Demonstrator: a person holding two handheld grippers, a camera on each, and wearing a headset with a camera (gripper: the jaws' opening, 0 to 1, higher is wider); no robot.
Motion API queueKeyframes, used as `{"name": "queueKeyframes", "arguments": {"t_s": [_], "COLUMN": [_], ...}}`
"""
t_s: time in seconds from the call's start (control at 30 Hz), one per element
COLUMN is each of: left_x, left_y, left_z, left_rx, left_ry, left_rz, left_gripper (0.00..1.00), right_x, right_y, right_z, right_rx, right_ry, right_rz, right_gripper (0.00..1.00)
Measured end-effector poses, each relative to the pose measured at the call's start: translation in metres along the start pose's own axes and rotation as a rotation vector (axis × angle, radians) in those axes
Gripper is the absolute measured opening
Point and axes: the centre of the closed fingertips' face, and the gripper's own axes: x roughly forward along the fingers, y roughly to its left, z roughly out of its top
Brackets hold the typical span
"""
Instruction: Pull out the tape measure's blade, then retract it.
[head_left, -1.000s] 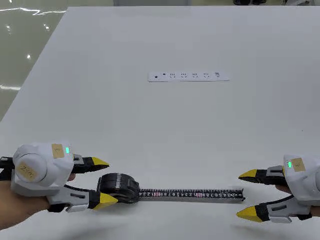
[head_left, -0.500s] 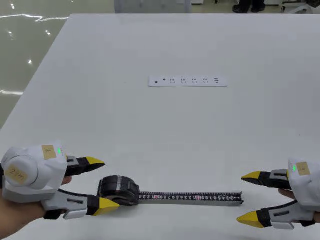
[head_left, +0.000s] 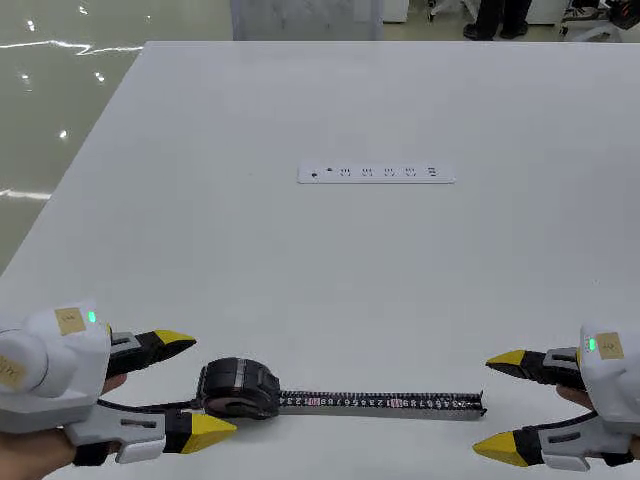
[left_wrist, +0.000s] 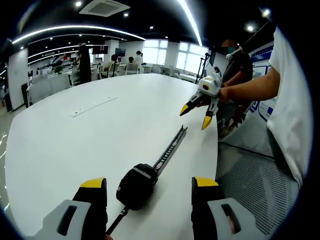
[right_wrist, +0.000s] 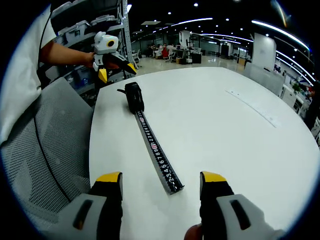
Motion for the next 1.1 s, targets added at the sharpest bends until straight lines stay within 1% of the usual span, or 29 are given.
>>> {"name": "queueKeyframes", "arguments": {"t_s": [0.13,0.2,0.37,0.57,0.63,0.8,0.87,1.1], "left_x": [-0.002,-0.003,-0.008,-0.013,-0.014,-0.017,-0.019,-0.021], "left_y": [-0.003,-0.004,-0.004,-0.002,-0.001,0.0,0.002,0.005], "left_z": [-0.001,-0.001,-0.001,-0.002,-0.002,-0.003,-0.004,-0.009], "left_rx": [-0.012,-0.017,-0.042,-0.056,-0.062,-0.071,-0.072,-0.087], "left_ry": [-0.003,-0.008,-0.026,-0.04,-0.043,-0.05,-0.053,-0.047], "left_rz": [0.005,0.015,0.03,0.055,0.067,0.08,0.091,0.117], "left_gripper": [0.66,0.68,0.7,0.75,0.8,0.81,0.83,0.88], "right_x": [-0.001,-0.002,-0.005,-0.007,-0.008,-0.011,-0.013,-0.02], "right_y": [-0.002,-0.001,-0.001,0.0,0.001,0.003,0.002,0.005], "right_z": [-0.001,0.0,0.001,0.0,0.0,-0.002,-0.003,-0.005], "right_rx": [-0.006,-0.002,0.003,0.012,0.016,0.025,0.028,0.052], "right_ry": [0.005,0.002,0.001,0.001,0.002,0.007,0.01,0.009], "right_rz": [-0.012,-0.012,-0.02,-0.029,-0.03,-0.035,-0.046,-0.066], "right_gripper": [0.67,0.67,0.7,0.74,0.75,0.78,0.8,0.85]}}
